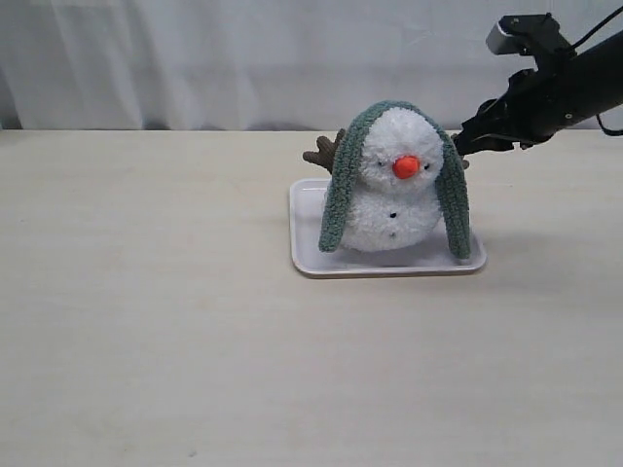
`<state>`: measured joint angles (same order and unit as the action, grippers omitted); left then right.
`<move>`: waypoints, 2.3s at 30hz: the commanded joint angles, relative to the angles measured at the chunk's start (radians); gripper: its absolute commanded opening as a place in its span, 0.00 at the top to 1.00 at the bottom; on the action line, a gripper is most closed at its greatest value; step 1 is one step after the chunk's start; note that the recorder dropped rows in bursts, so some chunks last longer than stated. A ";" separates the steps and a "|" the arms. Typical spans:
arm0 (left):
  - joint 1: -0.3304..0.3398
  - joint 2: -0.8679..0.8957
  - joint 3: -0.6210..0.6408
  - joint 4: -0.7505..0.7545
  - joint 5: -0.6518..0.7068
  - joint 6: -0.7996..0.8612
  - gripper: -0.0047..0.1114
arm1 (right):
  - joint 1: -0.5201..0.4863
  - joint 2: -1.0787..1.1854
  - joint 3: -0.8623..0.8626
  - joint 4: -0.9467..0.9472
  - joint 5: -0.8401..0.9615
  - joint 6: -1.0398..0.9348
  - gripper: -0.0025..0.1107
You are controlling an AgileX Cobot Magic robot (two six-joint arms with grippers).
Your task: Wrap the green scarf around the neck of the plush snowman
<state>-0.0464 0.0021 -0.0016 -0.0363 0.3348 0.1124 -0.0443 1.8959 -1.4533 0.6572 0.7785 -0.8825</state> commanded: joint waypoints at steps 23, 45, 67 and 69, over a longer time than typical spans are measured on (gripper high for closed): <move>0.001 -0.002 0.002 -0.002 -0.010 -0.002 0.96 | 0.001 0.111 0.016 0.062 -0.026 -0.153 0.57; 0.001 -0.002 0.002 -0.002 -0.012 -0.002 0.96 | 0.001 0.087 -0.048 0.097 0.073 0.132 0.94; 0.001 -0.002 0.002 -0.002 -0.010 -0.002 0.96 | 0.171 0.121 -0.253 -0.359 0.118 0.579 0.94; 0.001 -0.002 0.002 -0.002 -0.010 -0.002 0.96 | 0.176 0.121 -0.255 -0.391 0.136 0.599 0.94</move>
<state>-0.0464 0.0021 -0.0016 -0.0363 0.3367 0.1107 0.1217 2.0194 -1.6979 0.3474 0.9090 -0.3371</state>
